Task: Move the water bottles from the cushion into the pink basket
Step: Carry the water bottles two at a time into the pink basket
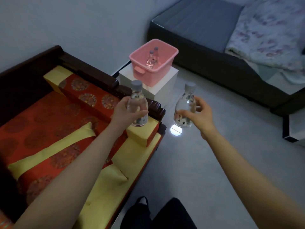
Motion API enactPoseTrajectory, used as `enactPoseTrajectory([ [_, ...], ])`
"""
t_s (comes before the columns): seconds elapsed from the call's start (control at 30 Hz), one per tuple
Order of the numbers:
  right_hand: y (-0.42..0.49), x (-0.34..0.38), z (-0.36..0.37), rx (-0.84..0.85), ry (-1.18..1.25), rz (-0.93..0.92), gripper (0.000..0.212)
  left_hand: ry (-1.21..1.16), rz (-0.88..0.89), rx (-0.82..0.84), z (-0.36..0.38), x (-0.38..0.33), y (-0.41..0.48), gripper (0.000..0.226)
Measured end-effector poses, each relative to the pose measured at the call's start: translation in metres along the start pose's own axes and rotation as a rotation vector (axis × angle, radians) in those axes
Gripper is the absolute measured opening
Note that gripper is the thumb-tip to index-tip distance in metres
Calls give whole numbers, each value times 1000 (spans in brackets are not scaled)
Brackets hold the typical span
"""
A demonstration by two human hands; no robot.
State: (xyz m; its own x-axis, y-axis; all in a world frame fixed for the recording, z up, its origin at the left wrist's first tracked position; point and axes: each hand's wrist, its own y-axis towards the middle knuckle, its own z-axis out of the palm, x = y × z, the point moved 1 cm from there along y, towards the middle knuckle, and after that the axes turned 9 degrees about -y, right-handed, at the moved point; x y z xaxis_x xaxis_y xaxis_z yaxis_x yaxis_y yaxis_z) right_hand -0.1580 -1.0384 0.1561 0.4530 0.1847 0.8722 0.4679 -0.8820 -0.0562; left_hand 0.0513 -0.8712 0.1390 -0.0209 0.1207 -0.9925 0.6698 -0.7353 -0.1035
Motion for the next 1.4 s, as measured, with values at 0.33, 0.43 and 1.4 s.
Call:
enactPoseTrajectory([
  [0.33,161,-20,-30,74,10,-19,64,-12,-43,-92,73,6,125,48],
  [0.43,227,-29,-47,134,8,-51,64,-8,-61,-162,109,6,170,58],
  [1.4,686,-5,23,607,-90,-216,62,-88,-200,-616,206,10,545,65],
])
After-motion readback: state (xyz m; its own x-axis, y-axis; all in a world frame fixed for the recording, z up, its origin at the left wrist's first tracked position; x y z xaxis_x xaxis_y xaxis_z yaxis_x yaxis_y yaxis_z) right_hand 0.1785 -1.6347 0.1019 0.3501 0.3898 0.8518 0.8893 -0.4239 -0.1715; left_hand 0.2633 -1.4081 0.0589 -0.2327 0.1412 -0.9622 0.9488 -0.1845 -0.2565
